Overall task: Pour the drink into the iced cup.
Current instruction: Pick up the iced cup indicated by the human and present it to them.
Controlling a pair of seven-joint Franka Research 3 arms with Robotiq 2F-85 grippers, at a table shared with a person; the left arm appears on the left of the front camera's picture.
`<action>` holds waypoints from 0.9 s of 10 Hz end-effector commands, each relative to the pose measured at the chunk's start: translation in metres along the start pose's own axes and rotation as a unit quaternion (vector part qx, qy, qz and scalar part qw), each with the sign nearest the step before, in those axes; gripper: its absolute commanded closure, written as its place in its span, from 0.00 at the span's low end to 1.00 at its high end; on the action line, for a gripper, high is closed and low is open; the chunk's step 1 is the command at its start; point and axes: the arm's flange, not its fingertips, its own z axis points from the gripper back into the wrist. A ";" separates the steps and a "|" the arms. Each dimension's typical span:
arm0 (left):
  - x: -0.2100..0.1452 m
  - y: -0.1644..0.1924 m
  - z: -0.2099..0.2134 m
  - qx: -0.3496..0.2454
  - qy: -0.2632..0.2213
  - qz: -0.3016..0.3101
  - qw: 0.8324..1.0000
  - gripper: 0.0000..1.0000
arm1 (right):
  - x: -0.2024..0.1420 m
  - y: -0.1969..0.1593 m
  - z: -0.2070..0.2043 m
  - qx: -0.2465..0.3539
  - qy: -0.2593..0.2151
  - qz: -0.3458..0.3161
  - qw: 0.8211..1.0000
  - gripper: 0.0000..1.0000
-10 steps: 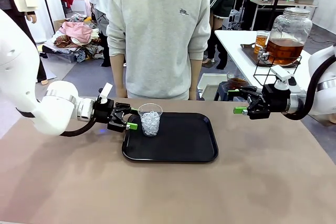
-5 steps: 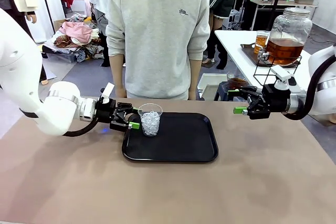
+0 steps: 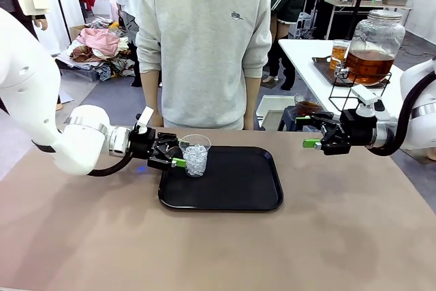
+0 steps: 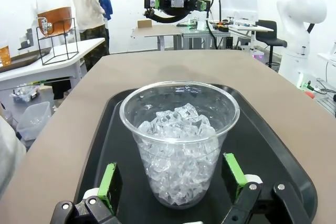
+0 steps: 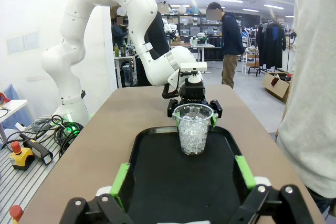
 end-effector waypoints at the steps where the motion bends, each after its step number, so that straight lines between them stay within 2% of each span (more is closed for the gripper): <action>1: 0.001 0.006 -0.010 0.007 -0.009 0.012 1.000 0.00 | 0.003 -0.003 -0.001 0.002 0.003 -0.002 1.000 0.00; 9: 0.003 0.001 -0.035 -0.008 -0.006 0.037 0.999 0.00 | 0.003 -0.003 -0.001 0.002 0.003 -0.002 1.000 0.00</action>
